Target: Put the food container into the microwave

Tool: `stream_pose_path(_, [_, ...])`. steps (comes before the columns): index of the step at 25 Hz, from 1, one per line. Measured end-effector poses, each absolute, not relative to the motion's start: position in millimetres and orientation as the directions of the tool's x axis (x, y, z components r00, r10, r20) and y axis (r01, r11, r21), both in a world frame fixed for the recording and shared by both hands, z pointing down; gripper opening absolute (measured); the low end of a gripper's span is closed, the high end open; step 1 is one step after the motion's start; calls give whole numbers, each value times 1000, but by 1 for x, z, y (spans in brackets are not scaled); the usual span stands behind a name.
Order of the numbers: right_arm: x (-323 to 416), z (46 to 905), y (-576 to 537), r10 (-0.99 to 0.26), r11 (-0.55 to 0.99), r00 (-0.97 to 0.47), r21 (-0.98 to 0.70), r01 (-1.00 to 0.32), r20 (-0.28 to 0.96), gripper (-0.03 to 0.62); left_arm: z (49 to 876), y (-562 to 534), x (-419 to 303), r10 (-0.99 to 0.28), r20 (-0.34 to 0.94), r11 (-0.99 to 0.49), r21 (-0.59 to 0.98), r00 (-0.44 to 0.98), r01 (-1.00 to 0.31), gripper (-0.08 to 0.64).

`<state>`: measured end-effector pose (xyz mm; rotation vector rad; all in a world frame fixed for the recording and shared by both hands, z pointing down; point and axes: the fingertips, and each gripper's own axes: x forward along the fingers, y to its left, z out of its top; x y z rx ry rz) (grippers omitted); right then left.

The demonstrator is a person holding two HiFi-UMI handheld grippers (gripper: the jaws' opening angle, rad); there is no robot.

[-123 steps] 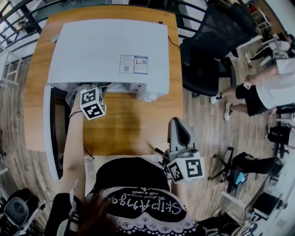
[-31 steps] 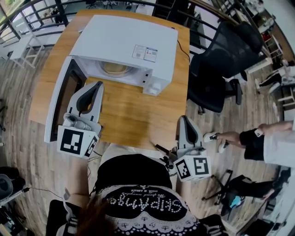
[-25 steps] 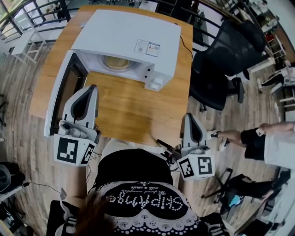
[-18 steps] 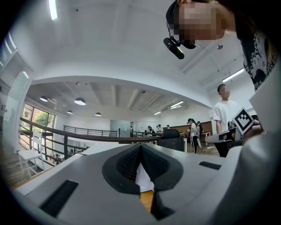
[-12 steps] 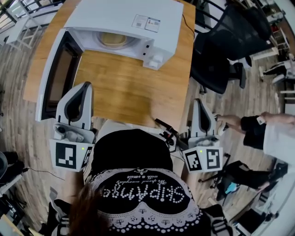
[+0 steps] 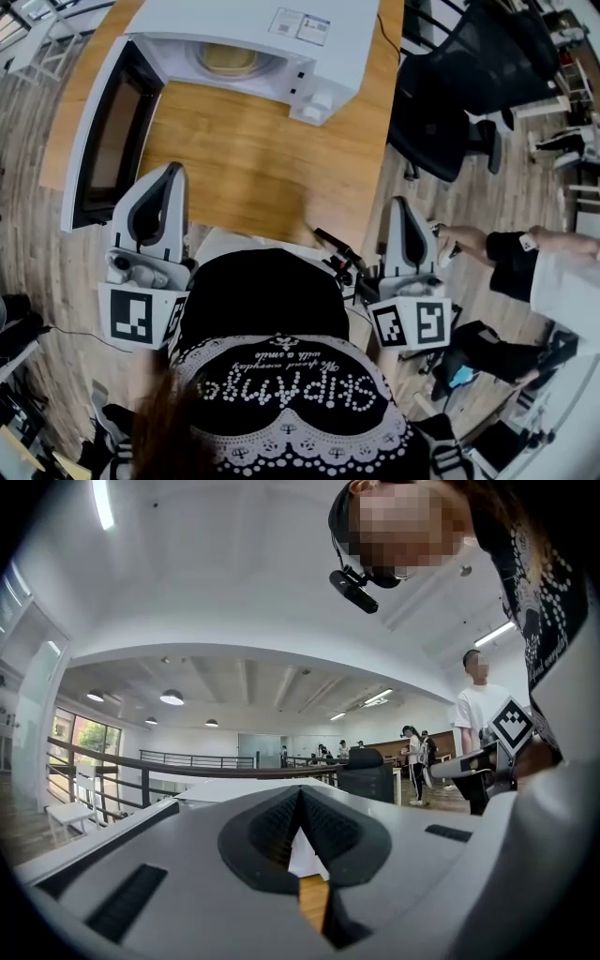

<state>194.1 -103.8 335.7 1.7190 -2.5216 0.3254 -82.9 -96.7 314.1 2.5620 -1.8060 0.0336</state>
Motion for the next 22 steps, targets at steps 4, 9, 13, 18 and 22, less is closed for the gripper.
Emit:
stream_pose_path(4, [199,339,-102,-913,344,-364,-130,-930,184,38,309,-98,-80,-942,-2,-335,-18,335,-942,29])
stream_pose_path(9, [203,342,-101,-915,336,-356,-134,-932,189,38,307,-100,-69,-936,4,-353,-54,353,-934,29])
stream_pose_path(13, [205,343,-100,-916,333,-354,-134,-933,189,38,305,-100,-64,-931,0,-364,-69,365,-929,29])
stream_pose_path(18, [203,344,-100,-916,332,-353,-134,-934,190,38,306,-99,-64,-930,2,-368,-71,369,-927,29])
stream_pose_path(22, [199,344,-99,-915,335,-356,-132,-933,190,38,307,-98,-68,-931,2,-364,-64,365,-929,29])
